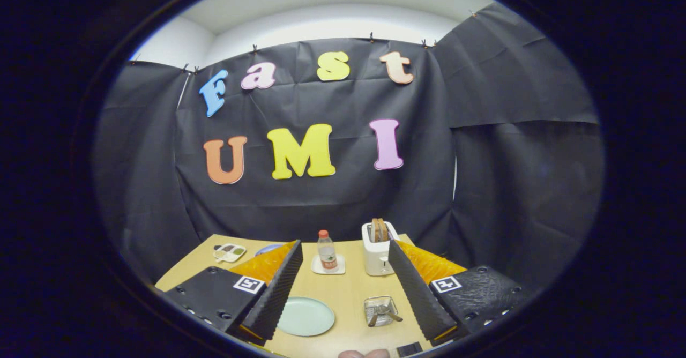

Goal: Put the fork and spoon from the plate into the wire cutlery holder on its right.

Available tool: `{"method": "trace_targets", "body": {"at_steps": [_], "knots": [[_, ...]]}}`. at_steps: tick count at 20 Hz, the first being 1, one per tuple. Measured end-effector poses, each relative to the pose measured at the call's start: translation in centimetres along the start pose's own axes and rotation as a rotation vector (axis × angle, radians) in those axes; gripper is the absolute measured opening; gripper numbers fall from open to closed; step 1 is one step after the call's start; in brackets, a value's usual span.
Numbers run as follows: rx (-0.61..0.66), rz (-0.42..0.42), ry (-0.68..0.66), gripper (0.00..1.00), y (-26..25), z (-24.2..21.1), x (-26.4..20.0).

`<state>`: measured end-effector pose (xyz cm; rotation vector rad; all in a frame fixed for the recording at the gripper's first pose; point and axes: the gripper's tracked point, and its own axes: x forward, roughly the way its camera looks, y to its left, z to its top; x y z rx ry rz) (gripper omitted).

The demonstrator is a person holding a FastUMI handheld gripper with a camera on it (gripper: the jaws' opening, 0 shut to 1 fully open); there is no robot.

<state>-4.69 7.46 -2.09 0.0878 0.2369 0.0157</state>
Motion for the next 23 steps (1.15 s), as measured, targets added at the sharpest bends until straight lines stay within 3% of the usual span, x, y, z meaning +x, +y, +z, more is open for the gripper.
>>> {"method": "trace_targets", "body": {"at_steps": [6, 23], "knots": [[0.028, -0.013, -0.029, 0.97, 0.4, 0.3, -0.8], [0.005, 0.048, -0.045, 0.96, 3.5, 0.3, -1.1]]}}
